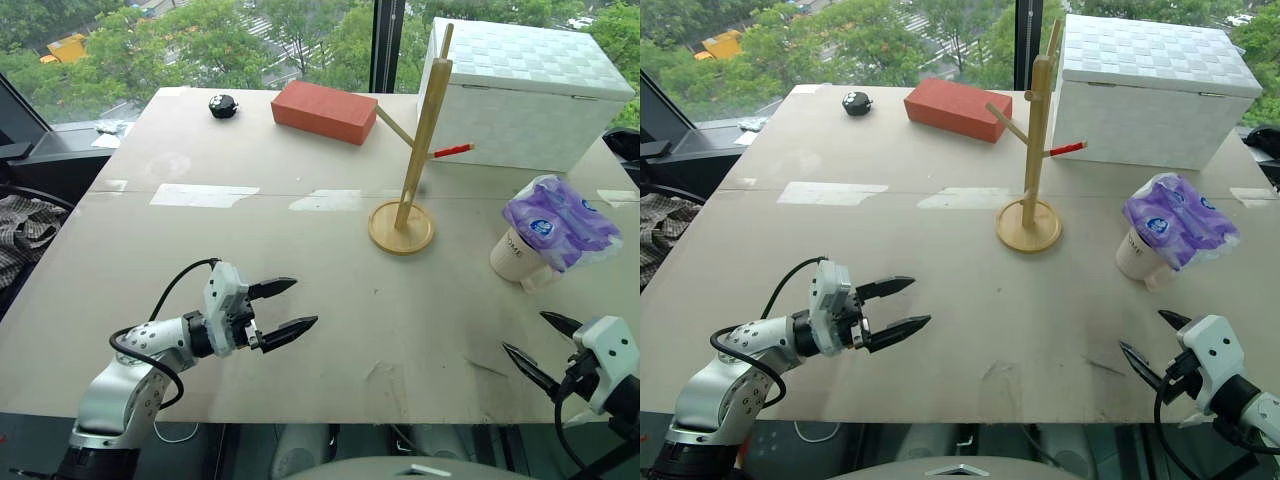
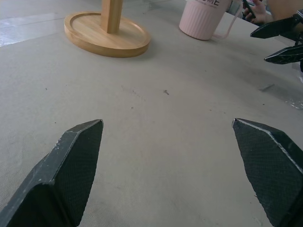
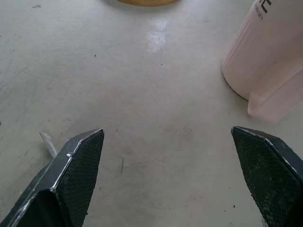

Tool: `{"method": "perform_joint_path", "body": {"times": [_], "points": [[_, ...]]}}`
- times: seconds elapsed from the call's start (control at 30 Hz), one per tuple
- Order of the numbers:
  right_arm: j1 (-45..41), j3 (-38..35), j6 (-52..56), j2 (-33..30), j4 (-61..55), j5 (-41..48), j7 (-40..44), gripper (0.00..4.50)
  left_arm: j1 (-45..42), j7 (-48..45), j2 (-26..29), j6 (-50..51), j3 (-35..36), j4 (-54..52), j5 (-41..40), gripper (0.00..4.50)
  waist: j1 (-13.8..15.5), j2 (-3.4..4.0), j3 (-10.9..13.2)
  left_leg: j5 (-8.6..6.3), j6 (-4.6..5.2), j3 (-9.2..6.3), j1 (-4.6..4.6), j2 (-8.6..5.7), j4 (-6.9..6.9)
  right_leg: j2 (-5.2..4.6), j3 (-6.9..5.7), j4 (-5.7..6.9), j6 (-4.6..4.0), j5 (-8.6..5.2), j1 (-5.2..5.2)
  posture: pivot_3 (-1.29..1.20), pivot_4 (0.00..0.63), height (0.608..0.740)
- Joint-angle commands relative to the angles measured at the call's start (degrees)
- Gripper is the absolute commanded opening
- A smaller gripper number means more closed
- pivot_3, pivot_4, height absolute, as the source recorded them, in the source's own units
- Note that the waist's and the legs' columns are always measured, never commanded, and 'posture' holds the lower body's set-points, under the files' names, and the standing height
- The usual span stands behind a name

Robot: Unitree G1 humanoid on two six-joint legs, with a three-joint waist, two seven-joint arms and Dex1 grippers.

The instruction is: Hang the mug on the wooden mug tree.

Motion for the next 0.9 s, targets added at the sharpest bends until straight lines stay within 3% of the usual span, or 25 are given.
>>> {"method": "perform_joint_path", "body": {"times": [0.03, 0.13, 0.4, 0.63, 0.9], "points": [[-0.9, -1.4, 1.0, 0.8, -4.9, 0.1, -3.2, 4.35, -1.3, -1.9, 0.7, -2.0, 1.0, 0.4, -0.2, 4.50, 0.0, 0.00, 0.0, 0.00, 0.00, 0.00, 0.00, 0.00, 0.00, 0.00, 0.00, 0.00, 0.00, 0.00, 0.00, 0.00, 0.150, 0.740], [-2.6, -3.2, 5.4, 0.2, -13.5, 0.2, -7.5, 4.35, -3.9, -4.3, 0.8, -2.5, 0.2, 2.2, -0.7, 4.50, 0.0, 0.09, 0.0, -0.01, -0.03, -0.02, 0.00, 0.01, 0.00, 0.00, -0.02, 0.03, 0.00, 0.00, -0.02, 0.00, 0.150, 0.740], [-11.8, -9.5, 14.4, -8.7, -21.7, 7.2, -7.9, 4.35, -9.2, -6.2, 0.4, -3.4, -1.7, 3.9, 0.0, 4.50, 0.0, -0.01, 0.0, 0.12, 0.20, 0.06, -0.06, -0.02, 0.03, 0.02, 0.01, -0.01, -0.10, 0.07, 0.02, 0.00, 0.150, 0.740], [-17.7, -7.4, 19.7, -21.4, -16.0, -5.1, -8.7, 4.35, -10.9, -6.2, -0.3, -4.2, -3.2, 2.2, 0.3, 4.50, 0.3, -0.08, 0.0, 0.12, 0.21, 0.03, -0.06, -0.02, 0.06, 0.07, -0.06, -0.01, -0.06, 0.04, 0.04, 0.00, 0.150, 0.740], [-24.2, 0.2, 20.3, -24.6, -4.0, -11.4, -8.3, 4.35, -9.8, -4.7, -0.6, -4.0, -3.0, -0.8, 0.4, 4.50, -0.1, -0.11, 0.1, 0.13, 0.22, 0.08, -0.09, -0.03, 0.12, 0.13, 0.01, -0.02, -0.08, 0.07, 0.02, 0.00, 0.150, 0.740]]}}
